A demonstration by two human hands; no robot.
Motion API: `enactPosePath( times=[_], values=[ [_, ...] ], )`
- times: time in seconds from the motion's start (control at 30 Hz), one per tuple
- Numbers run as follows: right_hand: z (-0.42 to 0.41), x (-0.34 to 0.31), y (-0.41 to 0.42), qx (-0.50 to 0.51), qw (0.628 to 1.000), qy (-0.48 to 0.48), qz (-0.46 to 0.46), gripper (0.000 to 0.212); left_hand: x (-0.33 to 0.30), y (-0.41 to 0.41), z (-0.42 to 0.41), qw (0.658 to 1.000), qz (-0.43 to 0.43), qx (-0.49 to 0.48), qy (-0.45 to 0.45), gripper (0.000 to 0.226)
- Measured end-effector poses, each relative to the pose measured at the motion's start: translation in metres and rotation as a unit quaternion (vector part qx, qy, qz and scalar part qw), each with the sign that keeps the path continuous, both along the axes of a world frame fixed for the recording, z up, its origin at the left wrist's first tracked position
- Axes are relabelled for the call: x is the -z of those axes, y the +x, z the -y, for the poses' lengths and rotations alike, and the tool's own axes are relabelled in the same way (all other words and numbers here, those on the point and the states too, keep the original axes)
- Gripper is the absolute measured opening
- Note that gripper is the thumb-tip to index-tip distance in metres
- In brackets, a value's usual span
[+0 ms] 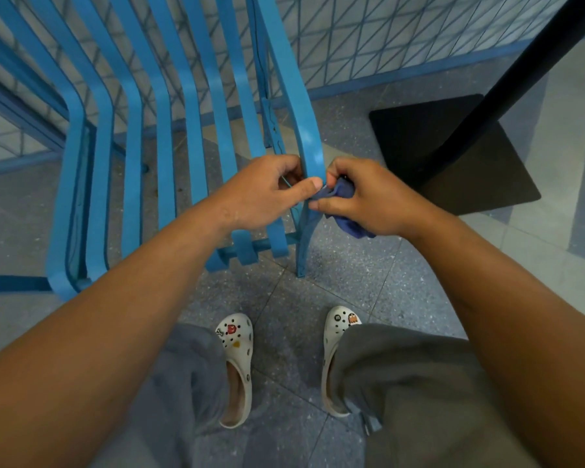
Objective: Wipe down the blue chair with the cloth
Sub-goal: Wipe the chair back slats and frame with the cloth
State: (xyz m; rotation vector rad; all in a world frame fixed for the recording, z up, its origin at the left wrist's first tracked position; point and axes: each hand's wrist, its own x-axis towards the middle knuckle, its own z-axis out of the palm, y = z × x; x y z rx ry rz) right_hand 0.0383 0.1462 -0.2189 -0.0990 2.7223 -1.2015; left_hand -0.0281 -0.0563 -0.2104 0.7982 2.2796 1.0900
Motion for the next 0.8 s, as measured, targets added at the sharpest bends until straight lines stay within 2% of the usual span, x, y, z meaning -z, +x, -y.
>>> enactPosePath(
  times=[0.17,0.27,0.37,0.53,0.67,0.8],
  values=[
    [0.008,0.053,0.003,-0.017,0.995,0.081,0.058,0.038,0.002,0.005,-0.002,0.999,0.030,-0.018,0.024,0.018],
    [0.013,0.066,0.004,-0.016,0.996,0.063,0.057,0.040,0.005,0.005,0.000,0.999,0.033,-0.018,0.023,0.018],
    [0.013,0.041,0.007,0.005,0.998,0.055,0.035,0.043,0.007,0.007,0.001,1.000,0.018,0.005,0.012,0.020],
    [0.008,0.018,0.012,0.034,0.999,-0.020,0.012,0.037,0.010,0.008,-0.001,1.000,0.016,0.014,0.014,0.024],
    [0.012,0.041,0.009,0.029,0.997,0.063,0.023,0.040,0.013,0.006,-0.002,0.999,0.036,0.008,0.024,0.024],
    [0.016,0.054,0.005,0.013,0.996,0.085,0.040,0.042,0.016,0.002,0.000,0.998,0.051,0.005,0.030,0.023]
  ],
)
